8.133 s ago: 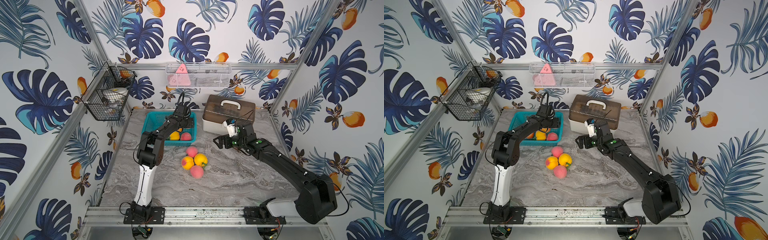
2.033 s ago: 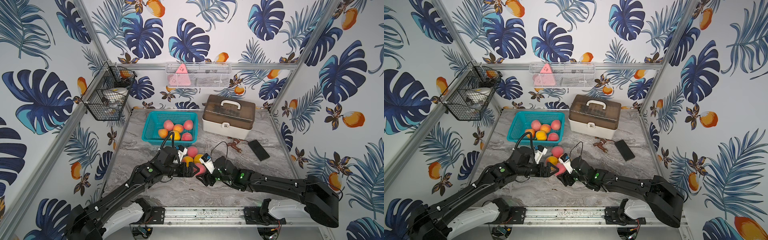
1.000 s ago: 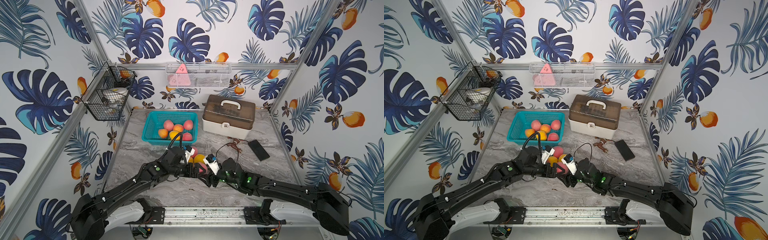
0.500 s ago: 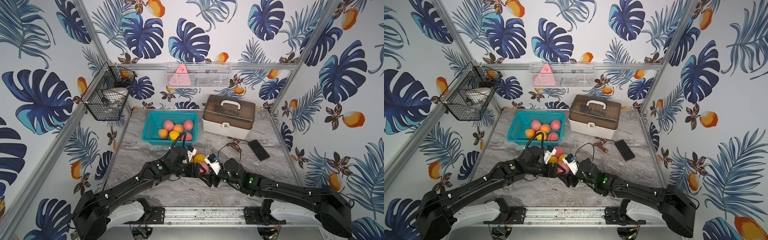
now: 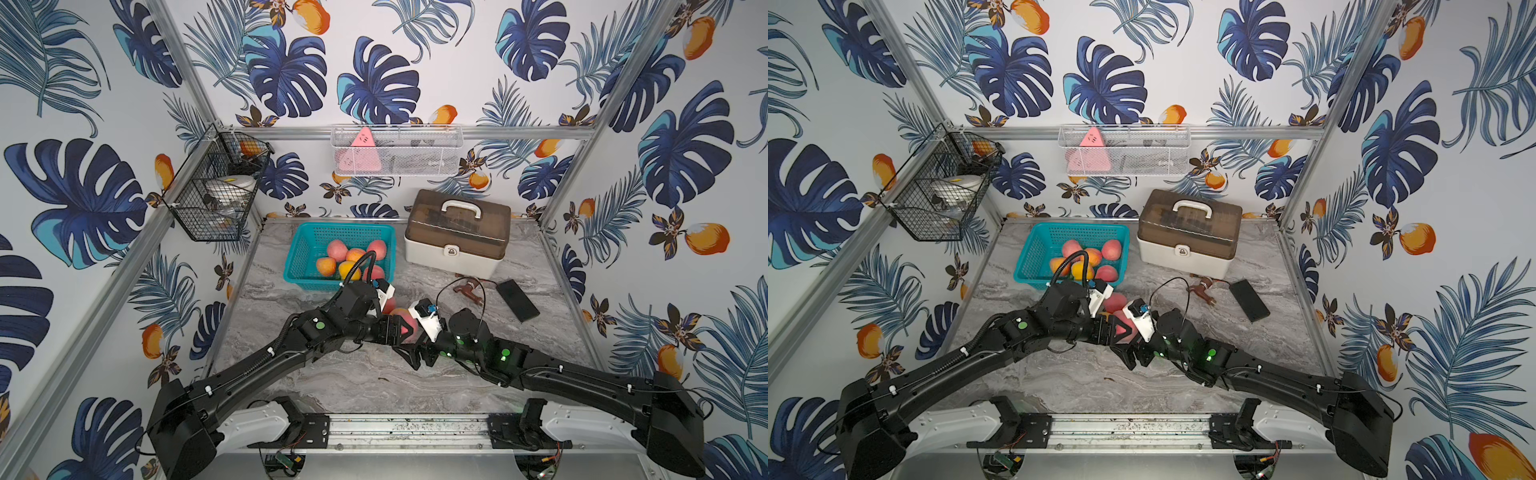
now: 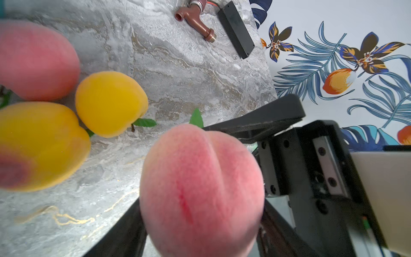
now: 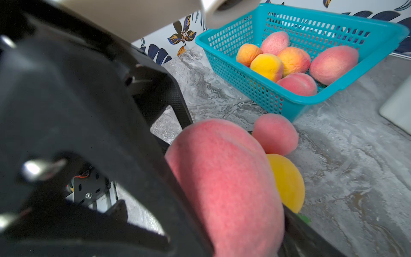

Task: Put the peaches into the basket
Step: Place the peach in the basket.

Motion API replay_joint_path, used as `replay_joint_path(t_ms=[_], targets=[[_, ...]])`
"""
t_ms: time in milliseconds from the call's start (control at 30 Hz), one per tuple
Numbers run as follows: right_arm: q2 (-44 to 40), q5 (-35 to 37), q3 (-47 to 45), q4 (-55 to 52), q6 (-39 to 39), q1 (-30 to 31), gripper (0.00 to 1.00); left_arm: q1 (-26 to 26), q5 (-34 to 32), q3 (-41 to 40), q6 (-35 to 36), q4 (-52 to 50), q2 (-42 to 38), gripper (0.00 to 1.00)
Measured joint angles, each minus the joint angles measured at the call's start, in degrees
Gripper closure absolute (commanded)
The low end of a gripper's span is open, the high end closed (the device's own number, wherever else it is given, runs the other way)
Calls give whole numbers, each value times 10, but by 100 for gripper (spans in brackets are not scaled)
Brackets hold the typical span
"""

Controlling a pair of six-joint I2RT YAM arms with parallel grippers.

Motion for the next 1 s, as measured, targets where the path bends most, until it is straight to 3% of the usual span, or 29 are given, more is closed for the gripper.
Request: replay_joint_path(t_ms=[500, 1000], targets=[[50, -31, 137, -126, 15, -147, 0, 168, -34, 146, 114, -76, 108, 34], [173, -53, 289, -179, -3, -179, 0, 247, -92, 289, 165, -92, 265, 34]])
